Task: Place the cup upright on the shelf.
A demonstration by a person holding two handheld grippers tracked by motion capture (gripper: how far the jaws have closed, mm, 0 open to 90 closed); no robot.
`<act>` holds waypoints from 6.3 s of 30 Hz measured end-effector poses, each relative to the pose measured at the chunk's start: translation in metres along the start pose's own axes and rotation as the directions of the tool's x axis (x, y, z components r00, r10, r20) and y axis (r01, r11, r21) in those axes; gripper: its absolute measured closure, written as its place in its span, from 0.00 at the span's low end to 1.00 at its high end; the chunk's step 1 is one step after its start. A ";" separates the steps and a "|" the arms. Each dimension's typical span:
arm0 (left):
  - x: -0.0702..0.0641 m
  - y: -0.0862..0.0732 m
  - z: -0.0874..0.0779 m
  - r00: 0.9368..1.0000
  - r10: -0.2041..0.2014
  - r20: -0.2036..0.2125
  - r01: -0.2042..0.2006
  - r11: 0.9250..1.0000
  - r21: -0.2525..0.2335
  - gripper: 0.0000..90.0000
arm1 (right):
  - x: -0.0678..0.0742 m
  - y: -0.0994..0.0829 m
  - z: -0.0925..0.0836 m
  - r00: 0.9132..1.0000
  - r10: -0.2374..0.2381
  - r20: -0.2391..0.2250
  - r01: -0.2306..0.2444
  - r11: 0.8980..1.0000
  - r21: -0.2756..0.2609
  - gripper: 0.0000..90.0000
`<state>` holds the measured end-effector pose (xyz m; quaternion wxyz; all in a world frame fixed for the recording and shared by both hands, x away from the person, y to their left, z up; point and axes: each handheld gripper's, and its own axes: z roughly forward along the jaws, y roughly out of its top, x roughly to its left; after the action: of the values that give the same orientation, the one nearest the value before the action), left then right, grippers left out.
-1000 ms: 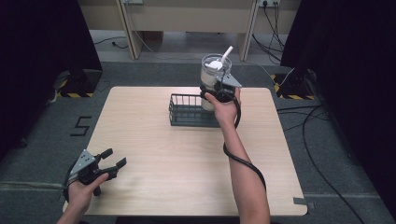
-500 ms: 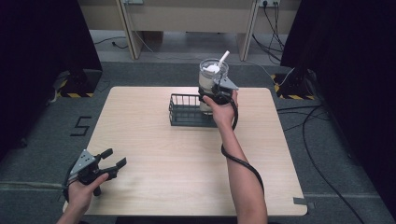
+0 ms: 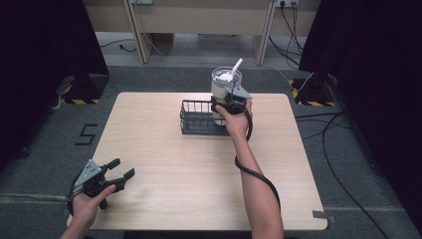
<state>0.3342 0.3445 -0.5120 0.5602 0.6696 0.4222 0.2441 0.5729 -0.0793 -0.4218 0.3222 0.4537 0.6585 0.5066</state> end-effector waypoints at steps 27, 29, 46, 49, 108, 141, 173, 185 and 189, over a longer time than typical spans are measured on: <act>0.000 0.000 0.000 1.000 0.006 0.001 -0.006 1.000 0.000 0.23 | 0.002 -0.018 0.004 0.999 0.032 0.010 -0.031 0.998 -0.055 0.04; 0.000 0.000 0.000 1.000 0.006 0.000 -0.006 1.000 0.001 0.23 | 0.002 -0.018 0.003 0.999 0.029 0.013 -0.028 0.998 -0.058 0.05; -0.001 0.000 0.000 1.000 0.006 0.002 -0.006 1.000 0.000 0.23 | 0.007 -0.017 -0.006 1.000 -0.003 0.023 0.005 0.997 -0.078 0.10; -0.001 0.000 0.000 1.000 0.007 0.001 -0.007 1.000 -0.002 0.23 | 0.007 -0.017 -0.008 1.000 -0.001 0.024 0.003 0.997 -0.077 0.10; -0.003 0.000 0.001 1.000 0.016 0.002 -0.016 1.000 0.003 0.23 | 0.004 -0.023 -0.074 0.999 -0.030 -0.012 0.029 0.997 -0.075 0.11; -0.003 0.000 0.000 1.000 0.020 -0.002 -0.020 1.000 0.006 0.23 | -0.015 -0.055 -0.131 0.999 -0.033 0.003 0.033 0.999 -0.031 0.12; -0.005 0.000 0.001 1.000 0.023 -0.004 -0.023 1.000 0.008 0.23 | -0.028 -0.104 -0.210 0.999 -0.008 0.039 0.008 1.000 -0.018 0.12; -0.005 -0.001 0.001 1.000 0.021 -0.006 -0.021 1.000 0.011 0.23 | -0.031 -0.120 -0.230 0.998 -0.009 0.055 0.009 1.000 -0.009 0.13; -0.005 -0.001 0.001 1.000 0.020 -0.007 -0.020 1.000 0.012 0.23 | -0.031 -0.124 -0.237 0.998 -0.009 0.058 0.009 1.000 -0.005 0.13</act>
<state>0.3320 0.3399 -0.5124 0.5524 0.6761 0.4190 0.2496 0.3421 -0.2063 -0.4760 0.3446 0.4642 0.6497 0.4937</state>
